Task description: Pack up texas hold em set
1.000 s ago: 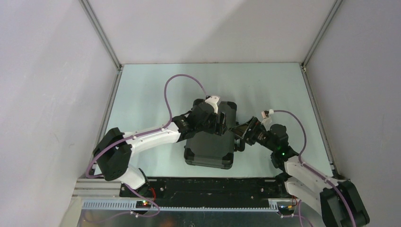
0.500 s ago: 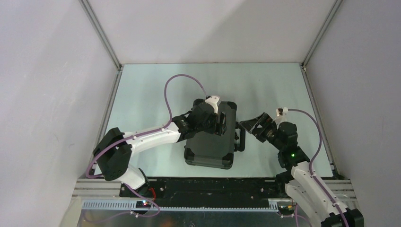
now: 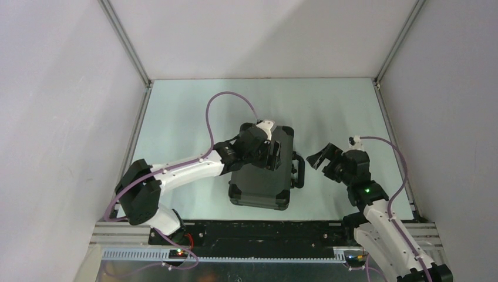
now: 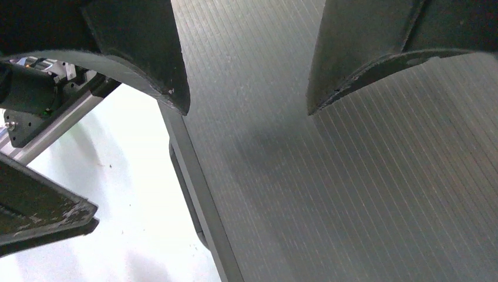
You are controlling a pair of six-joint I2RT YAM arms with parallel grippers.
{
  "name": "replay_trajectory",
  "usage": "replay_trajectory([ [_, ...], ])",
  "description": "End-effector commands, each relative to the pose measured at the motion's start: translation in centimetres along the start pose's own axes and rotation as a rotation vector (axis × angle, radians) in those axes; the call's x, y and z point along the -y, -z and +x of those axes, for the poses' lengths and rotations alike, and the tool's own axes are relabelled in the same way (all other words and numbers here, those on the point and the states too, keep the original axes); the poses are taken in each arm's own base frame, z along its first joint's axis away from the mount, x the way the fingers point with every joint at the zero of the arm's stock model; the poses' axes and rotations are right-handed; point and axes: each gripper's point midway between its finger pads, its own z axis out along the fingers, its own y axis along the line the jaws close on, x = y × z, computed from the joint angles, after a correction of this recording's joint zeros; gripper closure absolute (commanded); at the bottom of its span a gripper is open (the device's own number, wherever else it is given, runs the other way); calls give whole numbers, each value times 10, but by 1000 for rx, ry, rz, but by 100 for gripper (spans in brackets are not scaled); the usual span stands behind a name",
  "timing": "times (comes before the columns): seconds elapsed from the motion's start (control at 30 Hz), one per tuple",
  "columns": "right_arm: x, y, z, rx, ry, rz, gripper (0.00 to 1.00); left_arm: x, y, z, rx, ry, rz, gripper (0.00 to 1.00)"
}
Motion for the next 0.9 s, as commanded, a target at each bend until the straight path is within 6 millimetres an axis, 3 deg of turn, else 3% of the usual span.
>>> replay_trajectory([
  [0.0,-1,8,-24,75,82,19,1,-3,19,5,-56,-32,-39,21],
  [0.13,-2,5,-30,68,70,-2,18,1,29,-13,-10,-46,-42,20],
  [0.37,-21,-2,-27,13,79,-91,78,-5,54,-42,85,-50,-66,17],
  [0.47,-24,-5,-22,-11,71,-101,95,-17,61,-46,105,-34,-89,11],
  [0.5,-23,-8,-19,-28,65,-97,100,-28,65,-47,118,-14,-109,5],
  [0.67,-33,-17,-2,-123,96,-117,100,-86,77,-41,136,126,-205,0],
  [0.87,-40,-37,8,-188,117,-93,100,-117,86,-39,169,193,-282,4],
])
